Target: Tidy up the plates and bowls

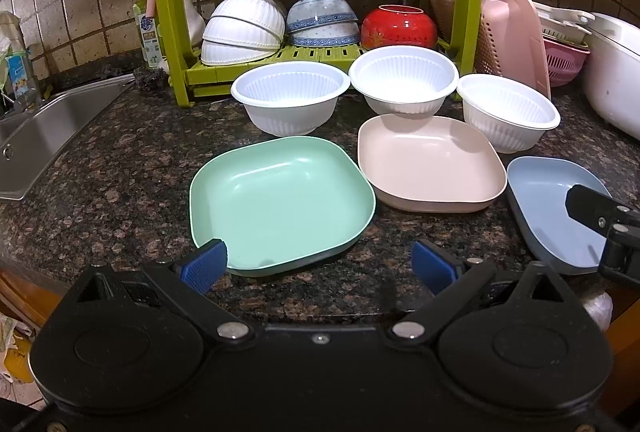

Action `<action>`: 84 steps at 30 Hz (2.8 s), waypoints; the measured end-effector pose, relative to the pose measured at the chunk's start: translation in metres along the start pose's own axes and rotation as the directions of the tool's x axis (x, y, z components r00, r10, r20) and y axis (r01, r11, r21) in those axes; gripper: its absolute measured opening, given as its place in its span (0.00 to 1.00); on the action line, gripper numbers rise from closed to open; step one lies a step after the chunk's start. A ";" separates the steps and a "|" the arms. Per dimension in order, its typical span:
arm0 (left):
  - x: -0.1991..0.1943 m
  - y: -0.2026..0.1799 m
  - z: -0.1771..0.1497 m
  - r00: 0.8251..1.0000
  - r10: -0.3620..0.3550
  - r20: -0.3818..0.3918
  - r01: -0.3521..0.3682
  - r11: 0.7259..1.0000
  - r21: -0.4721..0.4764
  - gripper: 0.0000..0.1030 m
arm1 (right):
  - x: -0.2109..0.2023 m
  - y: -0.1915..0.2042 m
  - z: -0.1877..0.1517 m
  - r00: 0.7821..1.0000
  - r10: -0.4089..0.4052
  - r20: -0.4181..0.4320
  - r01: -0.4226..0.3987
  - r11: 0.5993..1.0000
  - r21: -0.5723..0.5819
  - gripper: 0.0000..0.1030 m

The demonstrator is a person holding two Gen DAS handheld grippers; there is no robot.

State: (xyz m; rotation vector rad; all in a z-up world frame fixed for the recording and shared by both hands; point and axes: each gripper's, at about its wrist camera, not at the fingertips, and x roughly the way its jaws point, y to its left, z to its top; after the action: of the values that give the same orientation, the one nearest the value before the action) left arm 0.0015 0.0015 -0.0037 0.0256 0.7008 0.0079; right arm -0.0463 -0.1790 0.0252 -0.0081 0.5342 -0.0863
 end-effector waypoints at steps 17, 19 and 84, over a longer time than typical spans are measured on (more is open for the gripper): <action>-0.001 0.003 -0.001 1.000 0.002 0.000 -0.002 1.000 -0.007 0.95 | -0.001 0.000 -0.001 1.000 0.000 -0.002 0.000 1.000 -0.004 0.94; 0.000 0.004 0.000 1.000 0.002 -0.002 -0.002 1.000 -0.009 0.95 | -0.001 0.001 -0.001 1.000 -0.001 -0.003 0.001 1.000 -0.007 0.94; -0.015 0.080 0.059 1.000 -0.001 0.027 0.003 0.998 -0.070 0.92 | -0.010 0.057 0.033 0.954 0.297 0.046 -0.292 0.953 -0.085 0.91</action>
State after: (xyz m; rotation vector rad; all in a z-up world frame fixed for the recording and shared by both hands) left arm 0.0279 0.0803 0.0535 -0.0424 0.6733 0.0303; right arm -0.0334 -0.1217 0.0573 -0.0066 0.4745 0.2264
